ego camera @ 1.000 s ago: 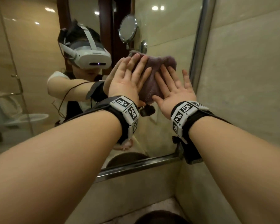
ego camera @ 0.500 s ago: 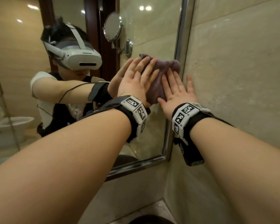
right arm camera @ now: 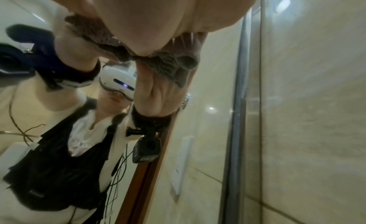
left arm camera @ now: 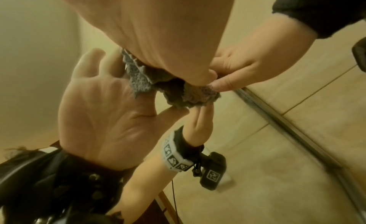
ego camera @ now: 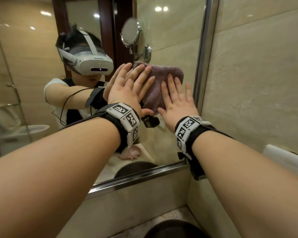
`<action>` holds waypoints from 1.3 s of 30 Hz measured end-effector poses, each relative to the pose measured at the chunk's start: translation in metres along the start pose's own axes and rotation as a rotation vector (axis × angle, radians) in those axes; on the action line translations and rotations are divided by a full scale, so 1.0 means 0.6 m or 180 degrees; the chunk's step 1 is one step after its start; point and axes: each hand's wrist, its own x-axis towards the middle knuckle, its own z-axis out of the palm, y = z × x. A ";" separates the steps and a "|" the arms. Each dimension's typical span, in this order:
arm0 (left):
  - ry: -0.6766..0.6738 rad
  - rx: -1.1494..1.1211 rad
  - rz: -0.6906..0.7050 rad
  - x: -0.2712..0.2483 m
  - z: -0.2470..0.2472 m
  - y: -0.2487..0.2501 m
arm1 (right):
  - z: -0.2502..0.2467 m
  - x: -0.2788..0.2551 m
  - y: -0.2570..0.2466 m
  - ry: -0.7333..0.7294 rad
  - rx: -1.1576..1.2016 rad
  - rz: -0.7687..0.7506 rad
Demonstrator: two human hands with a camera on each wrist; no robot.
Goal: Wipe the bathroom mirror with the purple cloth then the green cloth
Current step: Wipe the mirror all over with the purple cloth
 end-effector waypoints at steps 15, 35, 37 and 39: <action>-0.0279 0.0221 -0.0285 -0.139 0.114 -0.173 | -0.040 -0.014 -0.209 0.0584 0.0280 -0.0799; -0.0766 0.0193 -0.0655 -0.298 0.222 -0.280 | -0.051 -0.057 -0.439 0.0757 0.0561 -0.1256; -0.0765 0.0162 -0.0660 -0.296 0.221 -0.270 | -0.048 -0.059 -0.431 0.0762 0.0513 -0.1264; -0.0745 0.0114 -0.0610 -0.292 0.220 -0.257 | -0.043 -0.063 -0.418 0.0740 0.0397 -0.1247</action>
